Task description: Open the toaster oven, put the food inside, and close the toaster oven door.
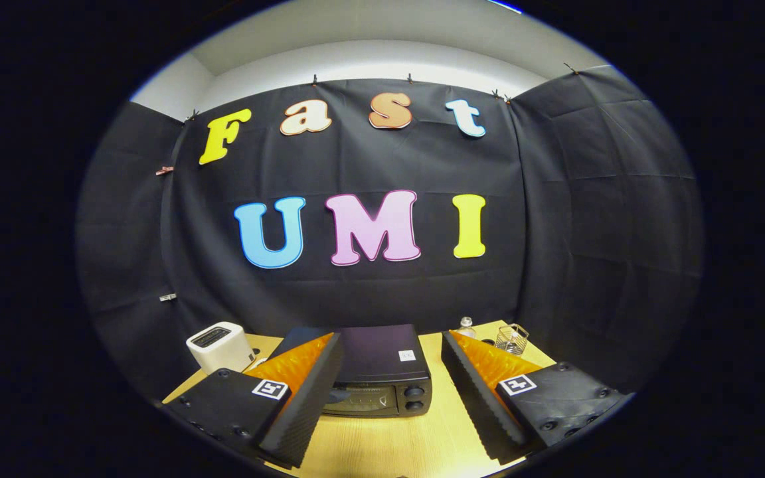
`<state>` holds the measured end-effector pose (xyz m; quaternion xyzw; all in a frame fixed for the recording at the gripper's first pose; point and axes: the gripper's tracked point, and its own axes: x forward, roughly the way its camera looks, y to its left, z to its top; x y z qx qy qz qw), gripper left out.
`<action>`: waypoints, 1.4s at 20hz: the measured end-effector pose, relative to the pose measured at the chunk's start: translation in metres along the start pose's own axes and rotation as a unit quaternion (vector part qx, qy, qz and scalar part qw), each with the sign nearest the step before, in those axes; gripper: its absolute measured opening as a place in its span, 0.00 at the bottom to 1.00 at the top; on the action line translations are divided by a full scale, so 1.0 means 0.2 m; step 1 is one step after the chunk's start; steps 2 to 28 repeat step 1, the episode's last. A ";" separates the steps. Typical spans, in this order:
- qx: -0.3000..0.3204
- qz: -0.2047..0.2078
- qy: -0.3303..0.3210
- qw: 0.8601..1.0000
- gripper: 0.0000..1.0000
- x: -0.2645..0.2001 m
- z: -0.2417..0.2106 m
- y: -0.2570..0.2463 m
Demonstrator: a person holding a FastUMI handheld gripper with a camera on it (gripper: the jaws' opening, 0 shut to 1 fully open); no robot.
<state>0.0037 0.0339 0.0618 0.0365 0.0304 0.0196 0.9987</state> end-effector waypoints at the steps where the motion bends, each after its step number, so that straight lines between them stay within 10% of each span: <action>1: -0.001 0.003 0.003 1.000 0.98 0.00 0.00 0.02; 28: -0.001 0.003 0.003 1.000 0.98 0.00 0.00 0.02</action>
